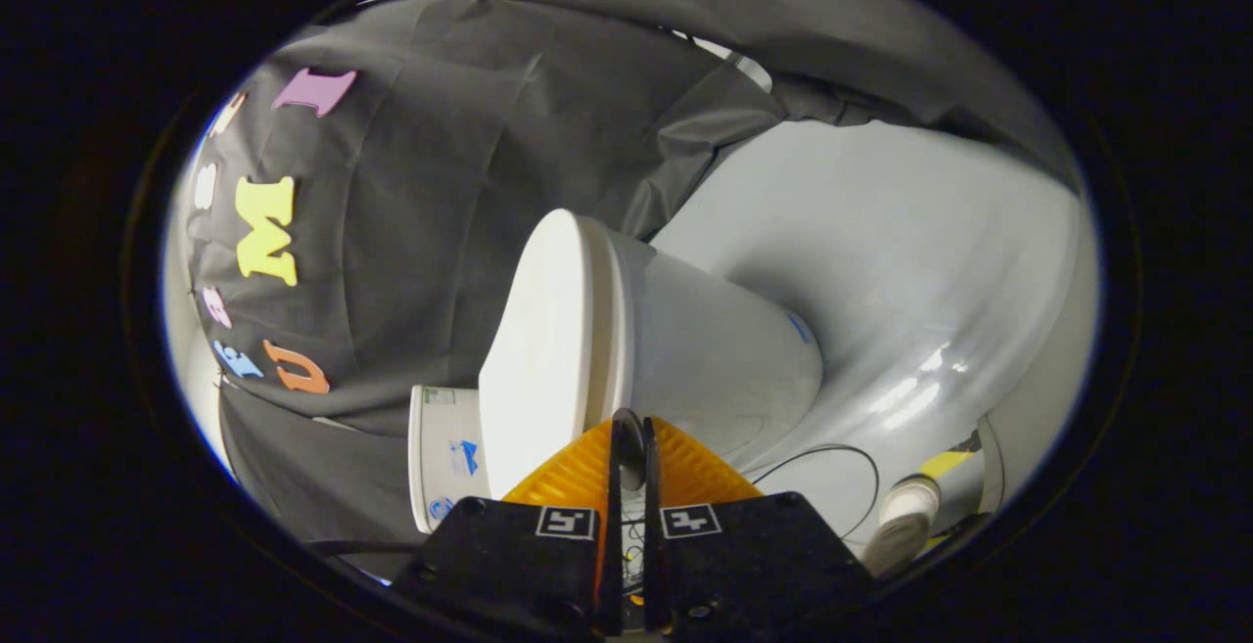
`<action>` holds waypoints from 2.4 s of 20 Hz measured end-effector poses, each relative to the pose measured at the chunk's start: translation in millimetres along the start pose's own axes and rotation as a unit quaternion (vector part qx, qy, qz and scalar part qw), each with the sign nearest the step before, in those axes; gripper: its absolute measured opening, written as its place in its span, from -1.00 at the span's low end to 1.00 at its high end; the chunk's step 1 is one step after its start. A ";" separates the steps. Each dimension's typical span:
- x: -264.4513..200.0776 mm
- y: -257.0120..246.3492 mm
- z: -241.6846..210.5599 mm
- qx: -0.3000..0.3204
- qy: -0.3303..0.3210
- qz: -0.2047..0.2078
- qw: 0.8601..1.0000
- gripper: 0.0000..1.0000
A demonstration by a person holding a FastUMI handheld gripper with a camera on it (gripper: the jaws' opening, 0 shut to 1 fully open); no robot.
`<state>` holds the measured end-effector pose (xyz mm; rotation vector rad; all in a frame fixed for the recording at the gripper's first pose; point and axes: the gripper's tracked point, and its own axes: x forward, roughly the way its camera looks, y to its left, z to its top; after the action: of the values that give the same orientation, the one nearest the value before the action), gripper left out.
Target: Open the toilet lid.
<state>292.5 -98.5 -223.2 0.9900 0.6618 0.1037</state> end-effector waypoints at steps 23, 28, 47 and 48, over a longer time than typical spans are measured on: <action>-51.0 146.0 -5.9 -0.099 -0.038 0.021 0.994 -0.92; -65.7 178.0 -18.1 -0.143 -0.037 0.001 0.989 -0.92; -77.1 314.8 -75.7 -0.311 -0.070 -0.065 0.946 -0.88; -75.3 316.9 -80.3 -0.325 -0.070 -0.077 0.940 -0.88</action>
<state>253.6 110.7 36.1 0.3013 0.5186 0.1037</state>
